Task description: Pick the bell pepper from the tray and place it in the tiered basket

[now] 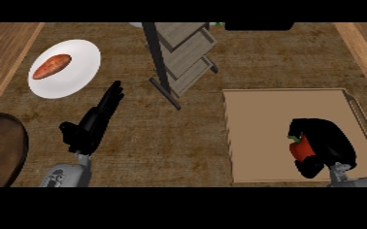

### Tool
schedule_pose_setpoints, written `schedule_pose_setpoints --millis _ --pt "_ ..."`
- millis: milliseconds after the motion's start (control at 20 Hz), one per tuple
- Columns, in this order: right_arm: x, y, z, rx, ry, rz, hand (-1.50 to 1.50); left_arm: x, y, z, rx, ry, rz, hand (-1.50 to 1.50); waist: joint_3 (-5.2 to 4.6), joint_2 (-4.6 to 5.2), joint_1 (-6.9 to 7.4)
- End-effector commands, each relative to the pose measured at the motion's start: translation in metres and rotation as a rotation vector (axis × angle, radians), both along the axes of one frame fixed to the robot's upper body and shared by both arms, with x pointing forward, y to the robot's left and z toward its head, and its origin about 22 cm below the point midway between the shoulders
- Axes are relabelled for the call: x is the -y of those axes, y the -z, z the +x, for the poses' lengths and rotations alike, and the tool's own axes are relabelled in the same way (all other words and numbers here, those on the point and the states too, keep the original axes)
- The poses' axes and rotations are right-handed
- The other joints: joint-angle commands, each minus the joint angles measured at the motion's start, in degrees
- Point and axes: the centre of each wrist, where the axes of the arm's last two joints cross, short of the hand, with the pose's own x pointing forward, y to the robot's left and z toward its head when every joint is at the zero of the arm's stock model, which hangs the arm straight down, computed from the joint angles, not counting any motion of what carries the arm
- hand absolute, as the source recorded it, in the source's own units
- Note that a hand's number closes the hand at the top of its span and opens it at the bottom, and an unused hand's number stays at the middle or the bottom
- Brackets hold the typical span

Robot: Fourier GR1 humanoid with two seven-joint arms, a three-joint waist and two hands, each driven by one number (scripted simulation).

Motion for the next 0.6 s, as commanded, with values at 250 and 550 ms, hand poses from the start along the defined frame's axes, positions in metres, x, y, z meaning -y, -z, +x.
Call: schedule_pose_setpoints --millis 250,550 --pt "-0.024 -0.049 -0.035 0.046 0.605 0.034 1.5 -0.017 0.011 -0.012 -0.03 -0.078 0.014 0.0 -0.4 -1.39 -4.86" --pt "-0.072 -0.13 -0.079 0.232 0.734 0.02 1.5 0.002 0.005 -0.01 -0.014 -0.036 0.007 0.0 -0.18 -0.95 -2.27"
